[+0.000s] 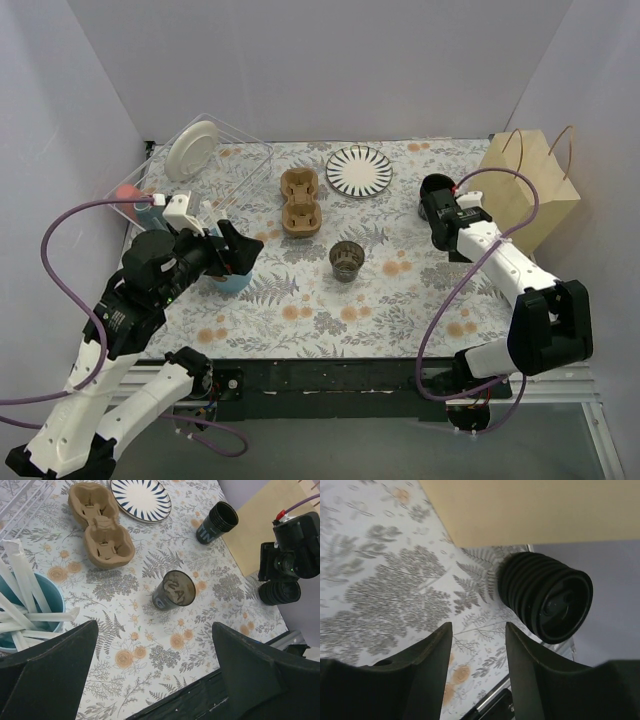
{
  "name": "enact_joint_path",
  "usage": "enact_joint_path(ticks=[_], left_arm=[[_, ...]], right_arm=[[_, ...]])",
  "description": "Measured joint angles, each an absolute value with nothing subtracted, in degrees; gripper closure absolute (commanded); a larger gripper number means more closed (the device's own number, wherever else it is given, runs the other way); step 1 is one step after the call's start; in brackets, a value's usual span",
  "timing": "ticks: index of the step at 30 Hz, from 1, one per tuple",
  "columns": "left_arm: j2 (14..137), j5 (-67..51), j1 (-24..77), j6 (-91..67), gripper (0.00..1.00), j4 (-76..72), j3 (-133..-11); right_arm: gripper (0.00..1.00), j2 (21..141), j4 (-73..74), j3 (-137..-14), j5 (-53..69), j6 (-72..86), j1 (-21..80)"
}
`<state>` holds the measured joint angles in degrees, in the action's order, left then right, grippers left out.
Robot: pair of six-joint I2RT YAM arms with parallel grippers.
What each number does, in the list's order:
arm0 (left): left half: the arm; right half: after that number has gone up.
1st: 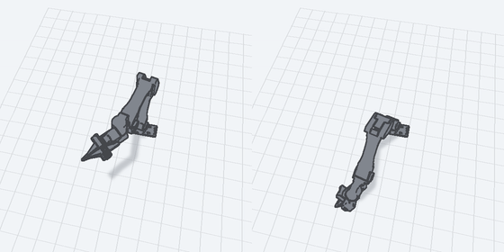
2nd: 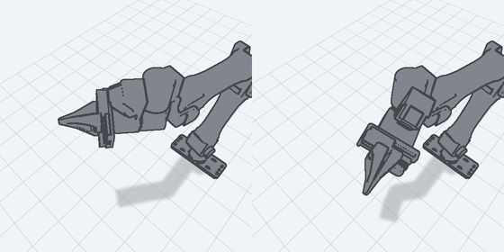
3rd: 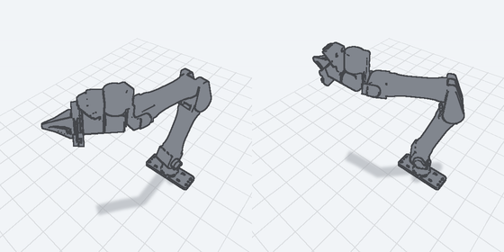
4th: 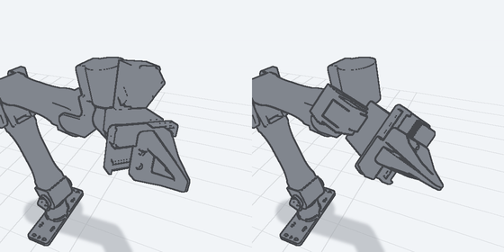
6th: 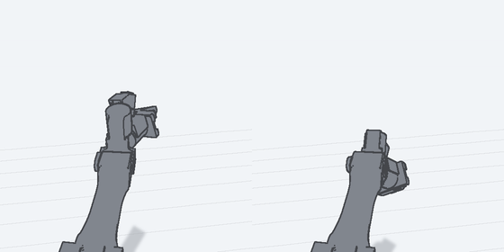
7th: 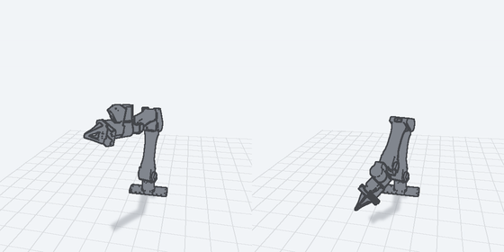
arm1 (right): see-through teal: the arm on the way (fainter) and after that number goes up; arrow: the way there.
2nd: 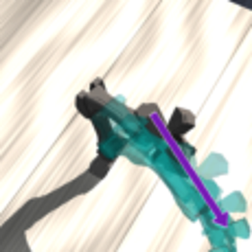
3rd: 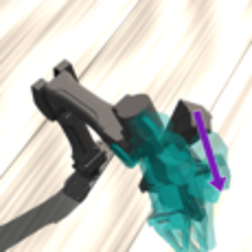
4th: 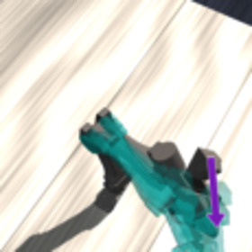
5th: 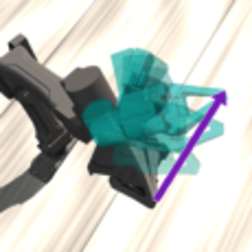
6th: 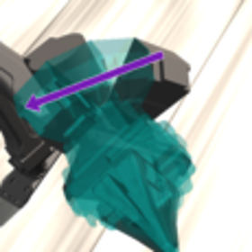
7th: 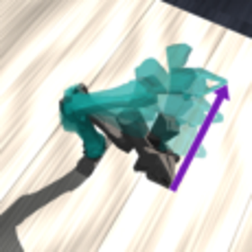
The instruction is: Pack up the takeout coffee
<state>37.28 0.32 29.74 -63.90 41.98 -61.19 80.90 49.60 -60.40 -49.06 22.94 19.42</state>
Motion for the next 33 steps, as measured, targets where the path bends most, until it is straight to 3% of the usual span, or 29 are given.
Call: enact_joint_path(ticks=[15,22,33], left_arm=[[40.9,-1.8,33.1,-63.9,0.02,41.6,-61.7],[41.1,-1.8,33.1,-64.3,0.02,41.5,-61.8],[41.9,-2.1,33.1,-64.4,0.02,41.5,-61.8]], right_arm=[[0.54,72.8,39.8,-47.5,-49.1,13.1,3.5],[0.59,72.6,36.3,-46.7,-47.1,9.8,2.4],[0.57,71.2,34.3,-45.9,-45.6,8.7,1.4]])
